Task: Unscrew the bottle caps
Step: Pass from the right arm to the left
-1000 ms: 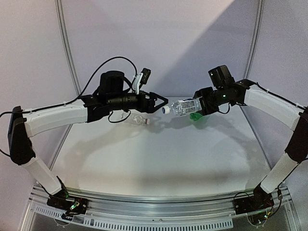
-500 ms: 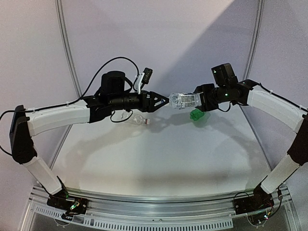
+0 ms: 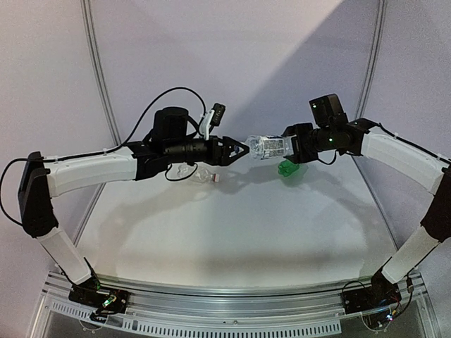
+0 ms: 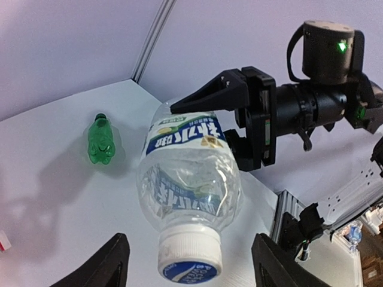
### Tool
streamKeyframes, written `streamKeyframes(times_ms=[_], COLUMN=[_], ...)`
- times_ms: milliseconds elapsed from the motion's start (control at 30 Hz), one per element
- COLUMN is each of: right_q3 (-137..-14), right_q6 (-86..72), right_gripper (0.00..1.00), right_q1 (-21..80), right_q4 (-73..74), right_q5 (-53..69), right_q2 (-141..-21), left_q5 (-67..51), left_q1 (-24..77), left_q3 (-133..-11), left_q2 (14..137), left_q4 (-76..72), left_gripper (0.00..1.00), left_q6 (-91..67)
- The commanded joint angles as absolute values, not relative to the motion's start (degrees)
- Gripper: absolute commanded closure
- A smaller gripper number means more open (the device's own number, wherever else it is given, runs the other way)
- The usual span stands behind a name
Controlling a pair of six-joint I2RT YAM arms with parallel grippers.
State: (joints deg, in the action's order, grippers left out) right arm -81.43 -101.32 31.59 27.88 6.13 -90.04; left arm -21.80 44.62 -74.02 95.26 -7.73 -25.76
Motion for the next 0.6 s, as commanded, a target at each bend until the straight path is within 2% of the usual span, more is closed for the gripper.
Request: streamKeyframes(times_ms=[0,67,167,333,433,500,567], right_q3=[-80.38,-80.22,-80.00,-79.81,-79.72,-79.72,-79.55], right_q6=[-101.34,-101.34,-101.33,-101.40,-101.36,-101.29,-101.23], right_gripper=[0.48,0.48,0.48,0.48,0.48,0.48,0.48], right_q1=[31.66,31.67,31.72,31.70,31.66,31.70,31.68], right_q4=[26.35,26.15,25.65,25.25,25.07,25.03,24.82], right_q5=[7.52,7.62,7.65,7.75,7.71,7.81,8.03], right_q2=[-88.21,-88.18,-87.82,-87.51,-87.20,-87.19,-87.20], left_q5=[-21.43,-21.84,-22.68,-23.03,-22.94,-23.03,-23.17], left_q1=[45.18,45.18,45.18,45.24,45.19,45.18,45.22], left_q3=[-76.05,-76.38,-76.89,-76.92,-76.84,-76.73,-76.85], left_q2=[96.43,96.85,97.54,97.93,98.02,97.97,98.07], left_q4=[-8.10,-8.29,-8.13,-7.59,-7.06,-7.03,-7.00], left_gripper=[0.36,0.44,0.49,0.43,0.43,0.48,0.57], left_q6=[-25.83,-25.97,-26.22,-26.79,-26.89,-26.93,-26.74])
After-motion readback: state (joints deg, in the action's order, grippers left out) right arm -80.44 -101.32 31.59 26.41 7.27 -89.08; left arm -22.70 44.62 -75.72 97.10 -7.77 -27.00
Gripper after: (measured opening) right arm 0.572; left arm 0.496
